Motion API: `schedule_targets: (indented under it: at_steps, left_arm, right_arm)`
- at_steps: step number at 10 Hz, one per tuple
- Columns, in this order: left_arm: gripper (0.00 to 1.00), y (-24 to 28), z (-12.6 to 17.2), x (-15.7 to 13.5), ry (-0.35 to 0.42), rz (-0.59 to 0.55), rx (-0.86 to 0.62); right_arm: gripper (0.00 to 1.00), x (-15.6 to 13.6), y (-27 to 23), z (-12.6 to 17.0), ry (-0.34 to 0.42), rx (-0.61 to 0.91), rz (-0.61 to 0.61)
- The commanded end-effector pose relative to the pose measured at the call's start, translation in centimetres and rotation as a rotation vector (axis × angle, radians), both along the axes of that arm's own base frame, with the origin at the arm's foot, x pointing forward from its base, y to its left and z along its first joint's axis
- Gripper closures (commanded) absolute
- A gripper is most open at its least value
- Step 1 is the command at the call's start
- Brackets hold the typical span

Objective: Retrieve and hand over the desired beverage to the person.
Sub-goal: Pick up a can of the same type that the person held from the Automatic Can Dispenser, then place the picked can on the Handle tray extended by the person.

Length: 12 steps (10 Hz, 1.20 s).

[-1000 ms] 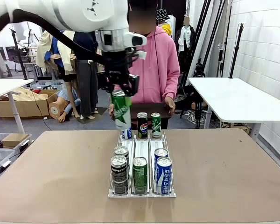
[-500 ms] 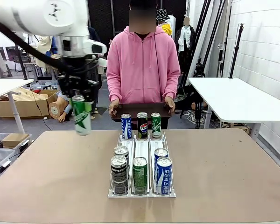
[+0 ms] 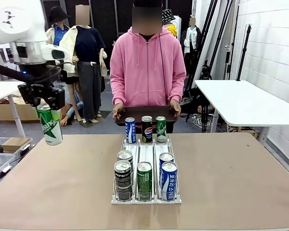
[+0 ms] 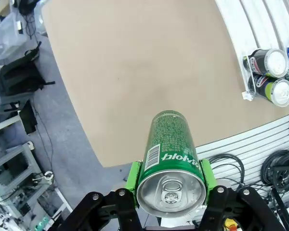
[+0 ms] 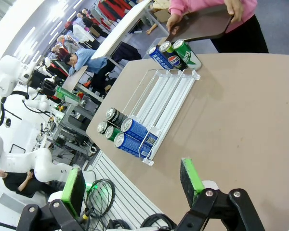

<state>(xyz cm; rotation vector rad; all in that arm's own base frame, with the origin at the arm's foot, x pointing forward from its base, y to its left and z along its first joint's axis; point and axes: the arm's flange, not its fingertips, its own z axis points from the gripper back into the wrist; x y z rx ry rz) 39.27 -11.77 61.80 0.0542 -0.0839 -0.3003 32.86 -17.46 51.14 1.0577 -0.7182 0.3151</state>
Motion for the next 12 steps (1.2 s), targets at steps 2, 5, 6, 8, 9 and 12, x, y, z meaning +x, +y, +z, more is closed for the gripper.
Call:
schedule_targets:
  at_steps: [2,5,6,8,9,12]
  left_arm:
    - [1.00,1.4,-0.8,-0.1,-0.038,-0.010,-0.074]
    - [1.00,1.4,-0.4,0.0,-0.010,0.016,-0.039]
    - [1.00,1.4,-0.4,0.0,-0.010,0.016,-0.039]
    - [1.00,1.4,-0.4,0.0,-0.010,0.016,-0.039]
    - [1.00,1.4,-0.4,0.0,-0.010,0.016,-0.039]
    - [1.00,1.4,-0.4,0.0,-0.010,0.016,-0.039]
  right_arm:
    - [0.00,0.1,0.0,0.1,-0.017,0.027,0.000]
    - [0.00,0.1,0.0,0.1,-0.017,0.027,0.000]
    - [0.00,0.1,0.0,0.1,-0.017,0.027,0.000]
    - [0.00,0.1,0.0,0.1,-0.017,0.027,0.000]
    - [0.00,0.1,0.0,0.1,-0.017,0.027,0.000]
    - [0.00,0.1,0.0,0.1,-0.017,0.027,0.000]
